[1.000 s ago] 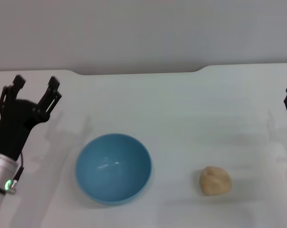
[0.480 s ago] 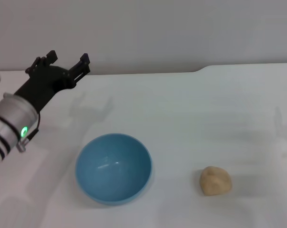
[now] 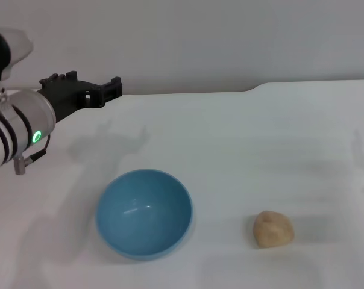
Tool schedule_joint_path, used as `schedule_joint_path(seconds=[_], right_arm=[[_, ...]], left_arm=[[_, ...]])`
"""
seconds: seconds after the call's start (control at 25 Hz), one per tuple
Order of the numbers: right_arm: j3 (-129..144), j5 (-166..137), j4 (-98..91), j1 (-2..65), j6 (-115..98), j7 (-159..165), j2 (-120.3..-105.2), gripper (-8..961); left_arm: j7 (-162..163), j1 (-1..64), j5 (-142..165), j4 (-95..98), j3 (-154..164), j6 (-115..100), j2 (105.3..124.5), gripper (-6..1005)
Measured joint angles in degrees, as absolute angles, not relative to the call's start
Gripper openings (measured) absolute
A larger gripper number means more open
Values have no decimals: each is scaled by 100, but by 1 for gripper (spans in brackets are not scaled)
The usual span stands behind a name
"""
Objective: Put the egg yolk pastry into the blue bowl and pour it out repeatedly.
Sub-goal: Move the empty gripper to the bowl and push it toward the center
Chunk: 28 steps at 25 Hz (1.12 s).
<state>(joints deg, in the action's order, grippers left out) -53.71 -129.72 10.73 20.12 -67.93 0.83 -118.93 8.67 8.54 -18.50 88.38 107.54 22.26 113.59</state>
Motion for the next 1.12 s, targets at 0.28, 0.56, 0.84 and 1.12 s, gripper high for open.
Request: schedule_joint_path(seconds=[0.28,0.56,0.84,1.12], right_arm=[[-5442,-12973,964,2112,-6785,75,-11880,453],[-5562,-12973,834,2196,-6784,70,-11882,453],[-5590,-12973,817,2200,-6784,70,-11878,453],[-5590,-12973,808,2206,-6785,70,-11874,453]], left_arm=[[-40,1045,-2020,9918,9992,4853,11770,871],[-36,1620,-2045,10086,9815,6557,11781,871],[56,1968,-2032,10088,9842,7377,11801,870],[114,2117,-1986,10066,9962,7870,11800,871]])
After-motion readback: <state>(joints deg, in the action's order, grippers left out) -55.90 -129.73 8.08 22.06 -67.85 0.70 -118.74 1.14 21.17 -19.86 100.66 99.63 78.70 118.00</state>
